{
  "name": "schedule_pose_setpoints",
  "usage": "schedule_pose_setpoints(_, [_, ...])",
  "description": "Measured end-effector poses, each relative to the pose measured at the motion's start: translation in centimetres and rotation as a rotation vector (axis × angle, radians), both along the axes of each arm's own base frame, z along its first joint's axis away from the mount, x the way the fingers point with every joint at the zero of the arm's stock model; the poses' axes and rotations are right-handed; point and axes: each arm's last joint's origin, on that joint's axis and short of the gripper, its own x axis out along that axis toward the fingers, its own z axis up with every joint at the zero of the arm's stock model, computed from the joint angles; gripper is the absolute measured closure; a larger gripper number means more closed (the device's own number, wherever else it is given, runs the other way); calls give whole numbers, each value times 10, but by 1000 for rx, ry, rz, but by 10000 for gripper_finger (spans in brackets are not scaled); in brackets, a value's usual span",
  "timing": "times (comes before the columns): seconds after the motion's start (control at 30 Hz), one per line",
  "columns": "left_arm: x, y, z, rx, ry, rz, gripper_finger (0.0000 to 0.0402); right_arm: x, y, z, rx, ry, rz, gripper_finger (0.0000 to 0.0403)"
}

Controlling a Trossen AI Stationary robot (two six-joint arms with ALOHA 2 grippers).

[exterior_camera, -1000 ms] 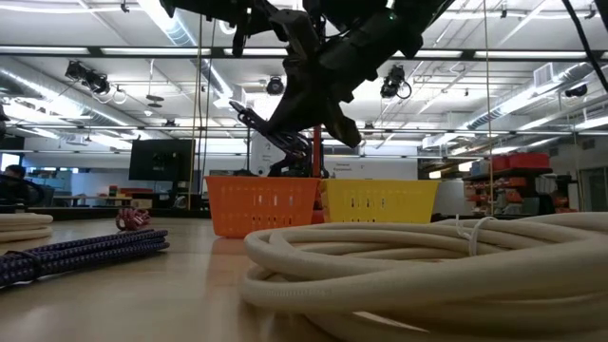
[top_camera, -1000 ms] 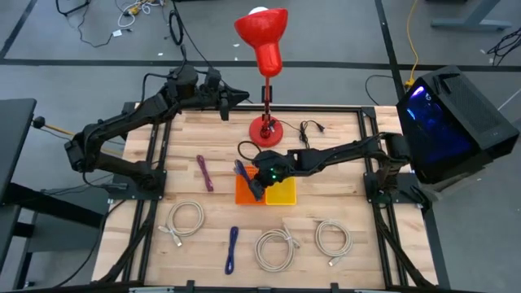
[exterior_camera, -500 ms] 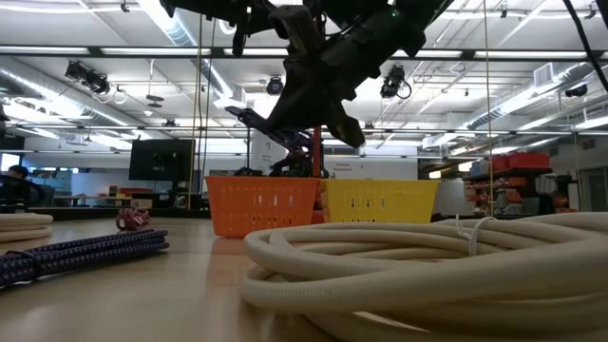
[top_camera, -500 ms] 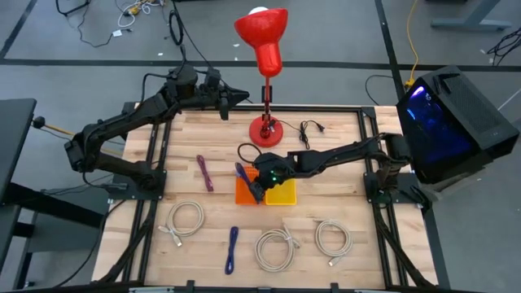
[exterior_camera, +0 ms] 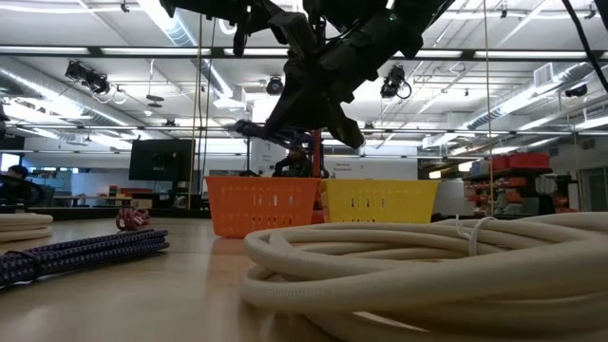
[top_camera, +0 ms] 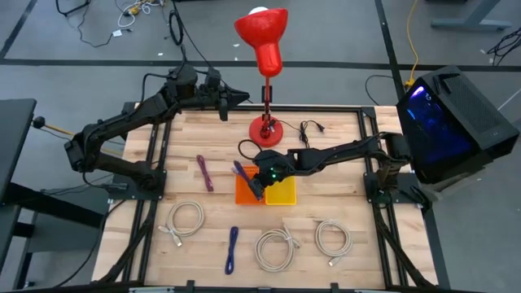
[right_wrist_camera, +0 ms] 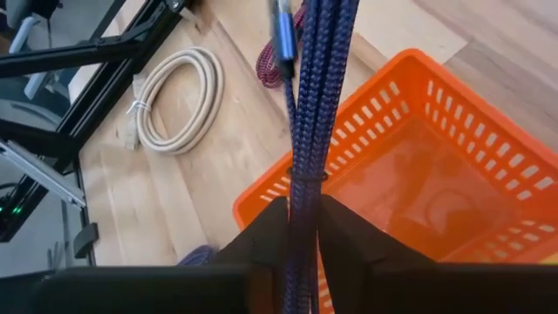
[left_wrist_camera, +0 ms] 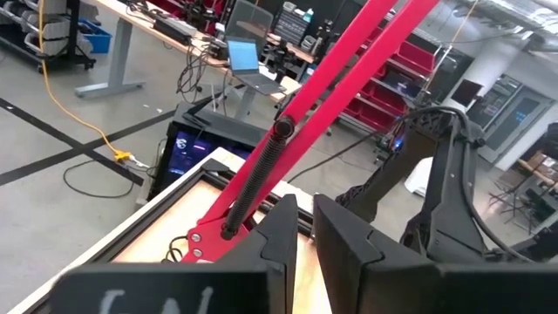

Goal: Pick & Place USB Port
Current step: Put the top blue and black charger cable into the orange bin, then put the pink and black charger cable into the orange bin

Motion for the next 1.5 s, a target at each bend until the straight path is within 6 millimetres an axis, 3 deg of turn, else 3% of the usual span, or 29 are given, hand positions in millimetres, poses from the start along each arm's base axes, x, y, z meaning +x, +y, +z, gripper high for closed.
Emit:
schedule_pose_setpoints(0.4, [0, 0, 0, 0, 0, 0, 353, 0, -1, 0, -9, -1, -15, 251])
schedule_pose_setpoints(0.67, [1, -3, 0, -10, -2, -43, 353, 4, -3, 5, -10, -73, 37, 259])
schedule_pose_setpoints(0.87, [4, -8, 0, -2, 1, -37, 353, 12, -19, 18, -1, -210, 15, 275])
schedule_pose_setpoints(1.03, [7, -13, 0, -2, 1, -54, 353, 16, -31, 44, -102, -280, 28, 291])
schedule_pose_setpoints(1.27, [8, -15, -3, -15, 24, -60, 353, -12, -57, 64, -288, -105, -54, 304])
schedule_pose_setpoints(1.5, [1, -21, -26, -106, 264, -96, 353, -51, -69, 89, -372, -108, -147, 299])
